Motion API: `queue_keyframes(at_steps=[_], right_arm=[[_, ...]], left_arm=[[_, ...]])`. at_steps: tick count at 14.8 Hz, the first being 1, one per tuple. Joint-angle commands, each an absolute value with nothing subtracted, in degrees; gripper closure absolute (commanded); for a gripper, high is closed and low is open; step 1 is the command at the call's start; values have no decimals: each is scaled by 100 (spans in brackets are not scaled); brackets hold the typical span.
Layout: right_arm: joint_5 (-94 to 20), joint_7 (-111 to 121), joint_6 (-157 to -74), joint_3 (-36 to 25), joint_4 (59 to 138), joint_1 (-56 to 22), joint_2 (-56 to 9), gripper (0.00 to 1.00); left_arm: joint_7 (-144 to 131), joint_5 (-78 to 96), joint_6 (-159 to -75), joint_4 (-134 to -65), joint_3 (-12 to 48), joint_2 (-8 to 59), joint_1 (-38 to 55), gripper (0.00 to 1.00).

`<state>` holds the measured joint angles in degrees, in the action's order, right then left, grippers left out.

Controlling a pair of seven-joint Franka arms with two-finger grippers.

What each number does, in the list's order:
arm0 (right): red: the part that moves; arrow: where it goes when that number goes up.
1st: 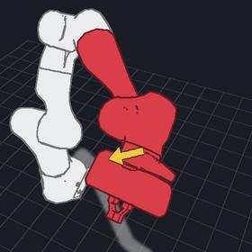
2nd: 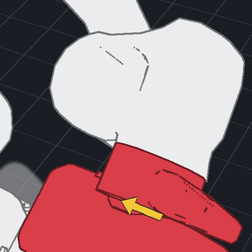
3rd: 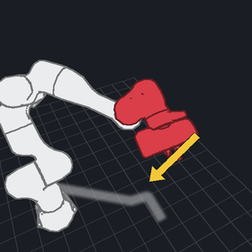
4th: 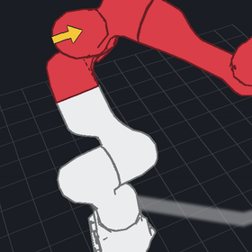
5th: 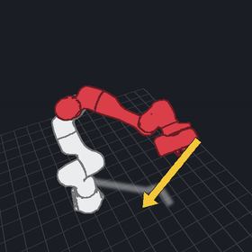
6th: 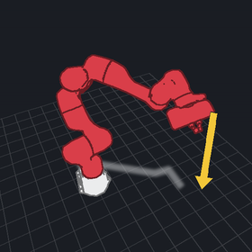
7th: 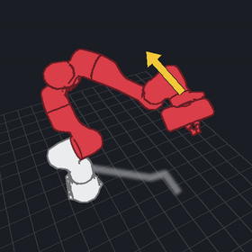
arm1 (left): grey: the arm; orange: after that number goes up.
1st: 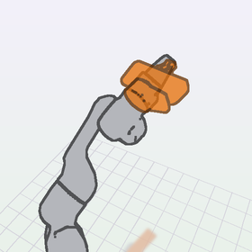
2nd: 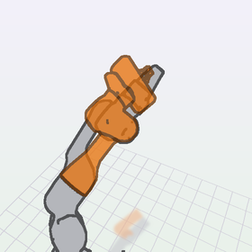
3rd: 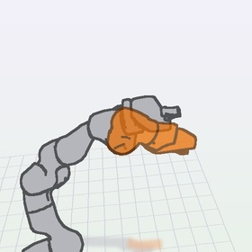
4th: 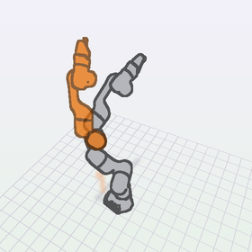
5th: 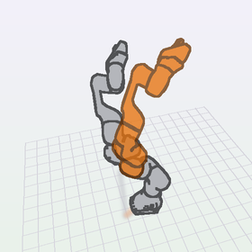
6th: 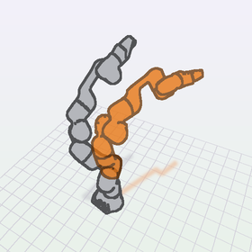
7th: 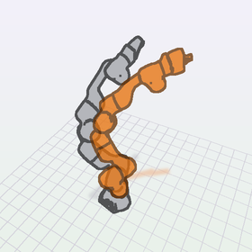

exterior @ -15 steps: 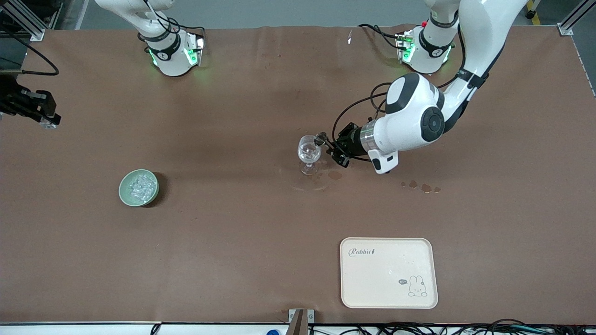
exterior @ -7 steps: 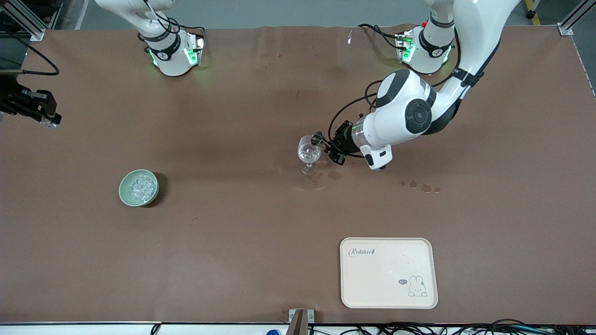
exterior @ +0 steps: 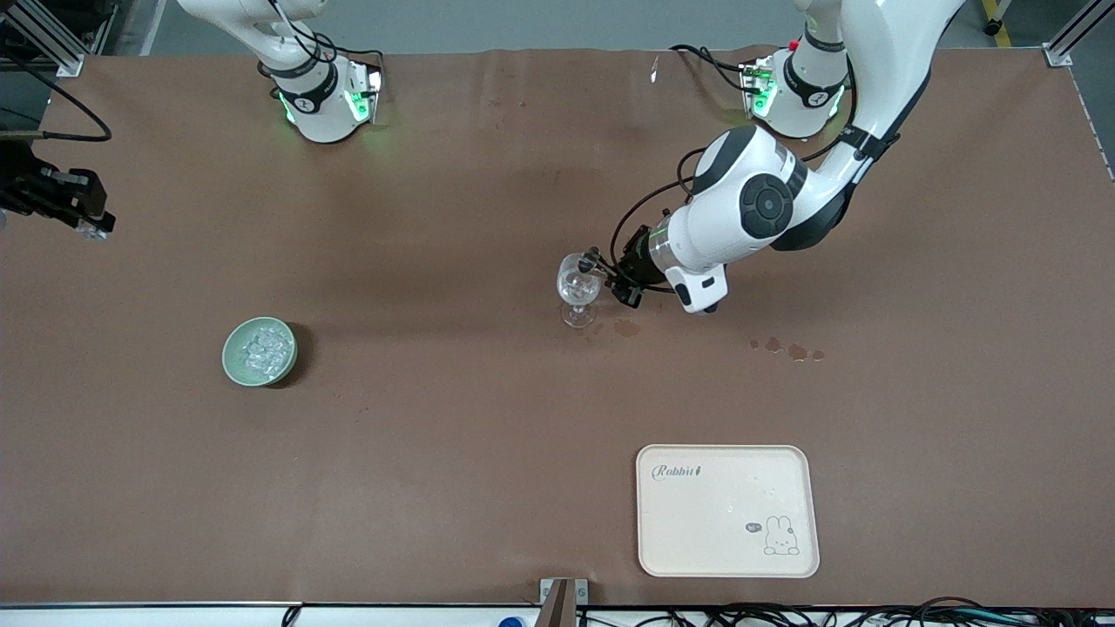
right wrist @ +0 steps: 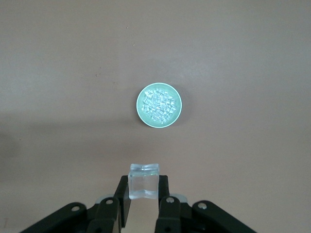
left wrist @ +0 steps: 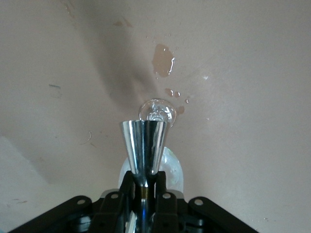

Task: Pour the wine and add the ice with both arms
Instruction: 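Tilt the jigger with the left gripper to pour into the glass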

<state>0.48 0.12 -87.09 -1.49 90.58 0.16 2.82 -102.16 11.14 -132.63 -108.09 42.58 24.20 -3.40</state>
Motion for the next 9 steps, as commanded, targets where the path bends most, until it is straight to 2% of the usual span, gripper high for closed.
queue_keyframes(at_steps=[1,5,9], right_arm=[[70,-62,-8684,-149,9070,9,299,91],[70,-70,-8622,-141,9070,-35,299,92],[70,-184,-8674,-132,9105,-552,308,94]], left_arm=[[-10301,1019,-13281,-10697,4254,2574,-395,100],[-10082,1615,-13132,-10249,4341,3066,-430,100],[-9353,2574,-12271,-9529,4315,3418,-895,100]])
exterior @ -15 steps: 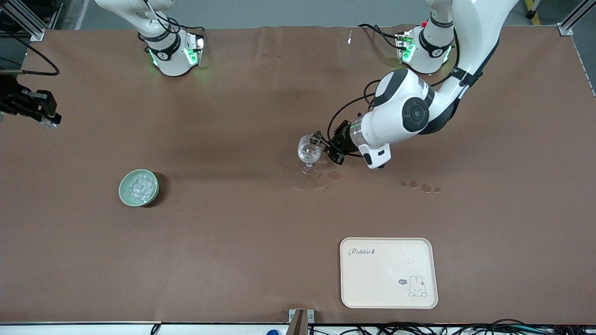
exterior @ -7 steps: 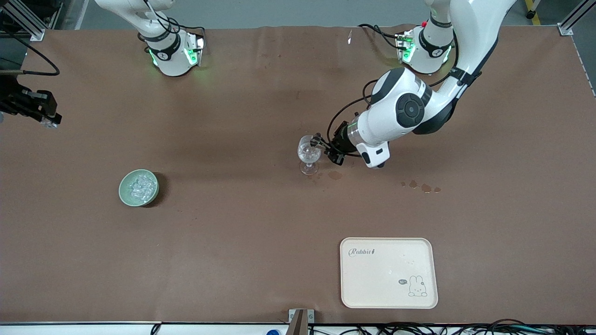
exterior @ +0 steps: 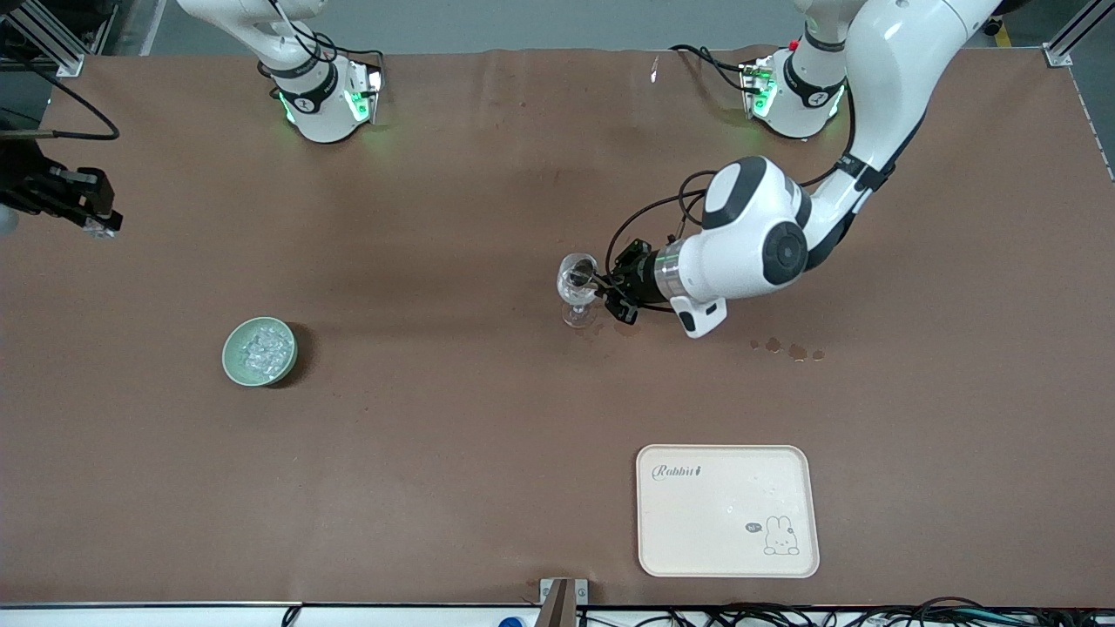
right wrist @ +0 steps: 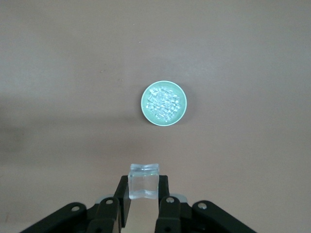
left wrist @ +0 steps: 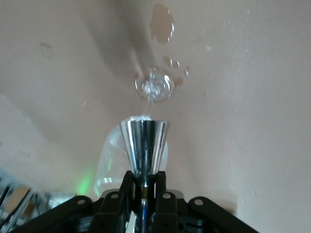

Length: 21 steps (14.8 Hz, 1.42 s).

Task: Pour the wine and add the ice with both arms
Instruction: 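Move the jigger toward the tray while the right gripper brings ice over the glass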

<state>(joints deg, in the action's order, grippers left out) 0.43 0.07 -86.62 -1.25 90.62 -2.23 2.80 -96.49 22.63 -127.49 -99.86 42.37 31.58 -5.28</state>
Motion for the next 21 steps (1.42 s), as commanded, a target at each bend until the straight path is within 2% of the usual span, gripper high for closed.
queue_keyframes(at_steps=[1,5,8,11,14,17,19,21], right_arm=[[44,-237,-8797,-132,9140,-693,290,94],[35,-1358,-9693,-141,9448,-1667,-7,94],[35,-2641,-10290,-141,9413,-2563,-394,94],[70,-3732,-10818,-141,9195,-3407,-842,94],[114,-4166,-10881,-141,8922,-3954,-1352,94],[79,-4166,-11082,-141,8308,-4192,-2045,92],[97,-4157,-11223,-141,7894,-4428,-2538,91],[149,-4254,-11259,-149,7892,-4649,-2636,90]], left_arm=[[-9230,2723,-12139,-9388,4307,3454,-1053,100],[-8781,3032,-11734,-8720,4315,3875,-1695,100],[-8491,3058,-11733,-8447,4307,4112,-2099,100],[-7640,3838,-11751,-8244,4272,4534,-2662,100],[-6990,4034,-11777,-8087,3930,4894,-2698,99],[-6436,4271,-11777,-7420,3806,5824,-2786,99],[-6293,4280,-11838,-7225,3675,5967,-2716,99],[-6275,4289,-12084,-6936,3604,6335,-2637,99]])
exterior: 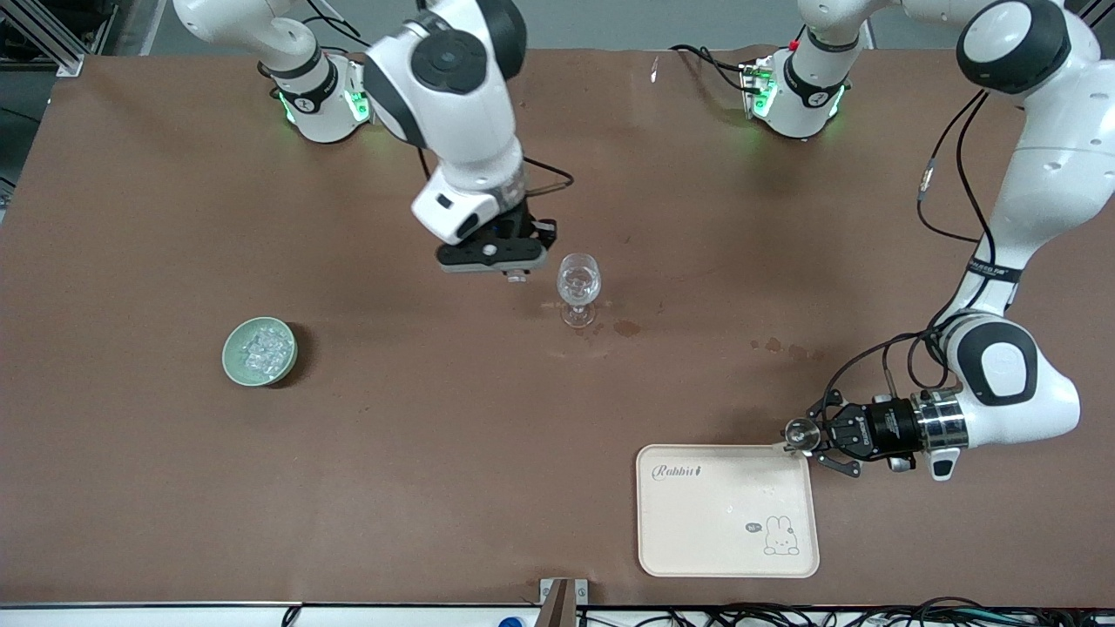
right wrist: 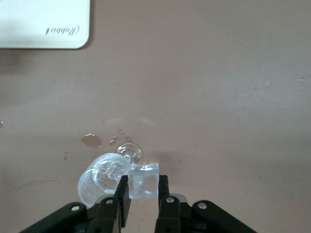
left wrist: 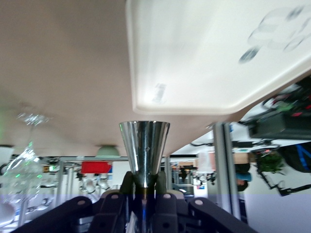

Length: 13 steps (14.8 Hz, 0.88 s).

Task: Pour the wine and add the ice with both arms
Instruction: 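Drop the ice into the glass while the left gripper lowers the jigger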

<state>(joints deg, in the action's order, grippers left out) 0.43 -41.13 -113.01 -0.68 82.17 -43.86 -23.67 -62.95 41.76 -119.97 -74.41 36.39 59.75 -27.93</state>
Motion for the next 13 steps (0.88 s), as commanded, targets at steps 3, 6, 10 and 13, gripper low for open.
queue_keyframes(at_steps=[3,6,10,13], right_arm=[[132,-4254,-11758,-141,7892,-4789,-2935,89],[141,-4263,-11795,-149,7901,-4974,-3015,85],[167,-4263,-11769,-149,7954,-5044,-3015,79],[167,-4263,-11742,-149,7972,-5080,-3023,70]], left_arm=[[-6066,4499,-12146,-6715,3612,6618,-2497,99],[-5862,4964,-12463,-6645,3604,6864,-2347,97],[-5643,5080,-12603,-6258,3560,7233,-2180,96],[-5520,5089,-12770,-6205,3560,7277,-2110,96]])
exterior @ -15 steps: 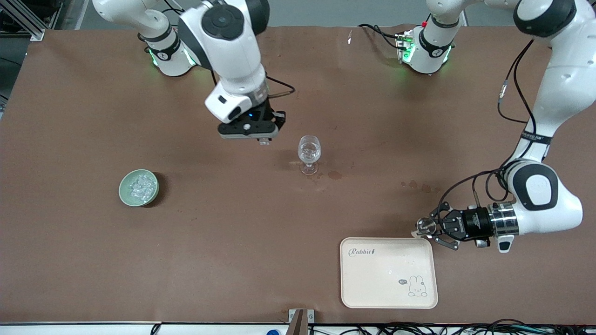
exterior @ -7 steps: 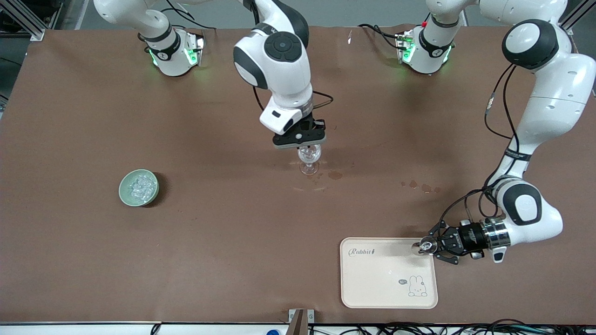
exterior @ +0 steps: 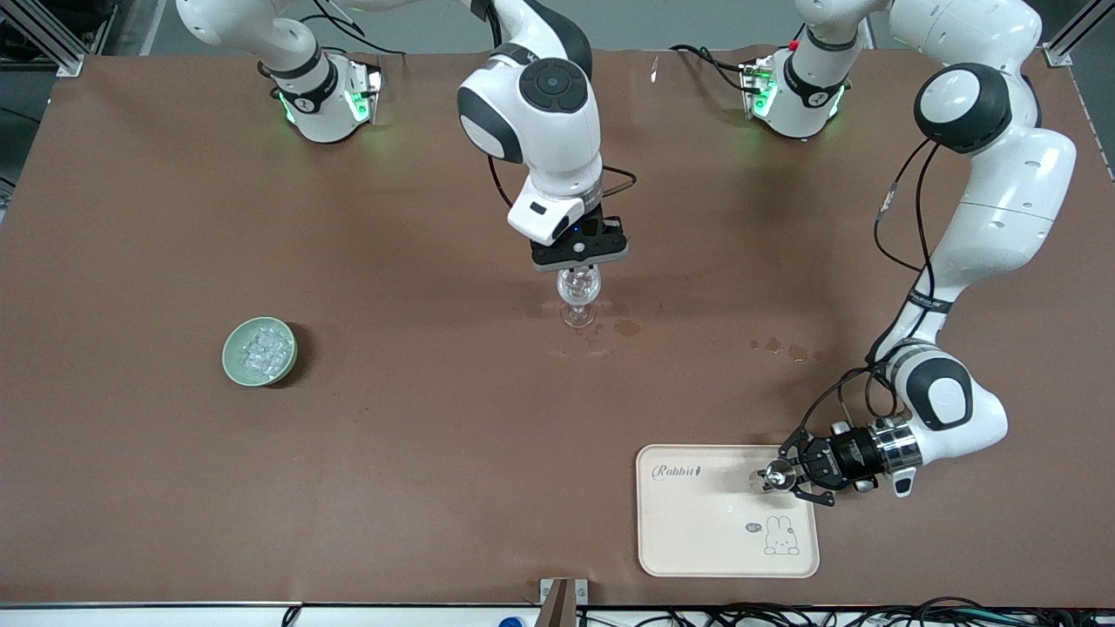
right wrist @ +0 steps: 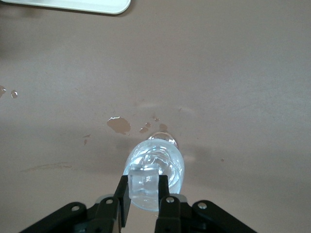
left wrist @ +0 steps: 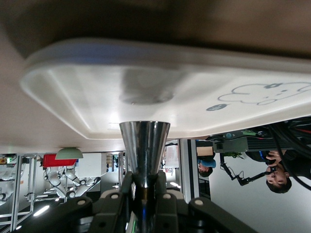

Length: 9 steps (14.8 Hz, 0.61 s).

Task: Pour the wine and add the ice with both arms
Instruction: 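Drop the ice into the glass while the left gripper lowers the jigger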

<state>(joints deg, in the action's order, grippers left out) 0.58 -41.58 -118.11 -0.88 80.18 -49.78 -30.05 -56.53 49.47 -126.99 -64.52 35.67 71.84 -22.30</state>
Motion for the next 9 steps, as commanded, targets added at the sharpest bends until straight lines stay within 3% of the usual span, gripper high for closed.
queue_keyframes(at_steps=[1,3,5,6,7,9], right_arm=[[167,-4263,-11716,-149,7989,-5089,-3023,69],[167,-4263,-11725,-158,8086,-5124,-3015,63],[167,-4254,-11716,-158,8086,-5124,-3015,44],[167,-4254,-11716,-158,8086,-5124,-3015,29],[167,-4254,-11716,-158,8086,-5124,-3015,25],[167,-4254,-11716,-167,8077,-5080,-3006,20]], left_arm=[[-5520,5098,-12779,-6196,3560,7286,-2075,95],[-5485,5106,-12832,-6153,3560,7391,-2074,92],[-5432,5106,-12867,-6117,3560,7479,-2083,91],[-5423,5106,-12867,-6126,3560,7479,-2109,90],[-5423,5106,-12867,-6126,3560,7479,-2109,87],[-5327,5159,-12867,-6143,3560,7471,-2127,65]])
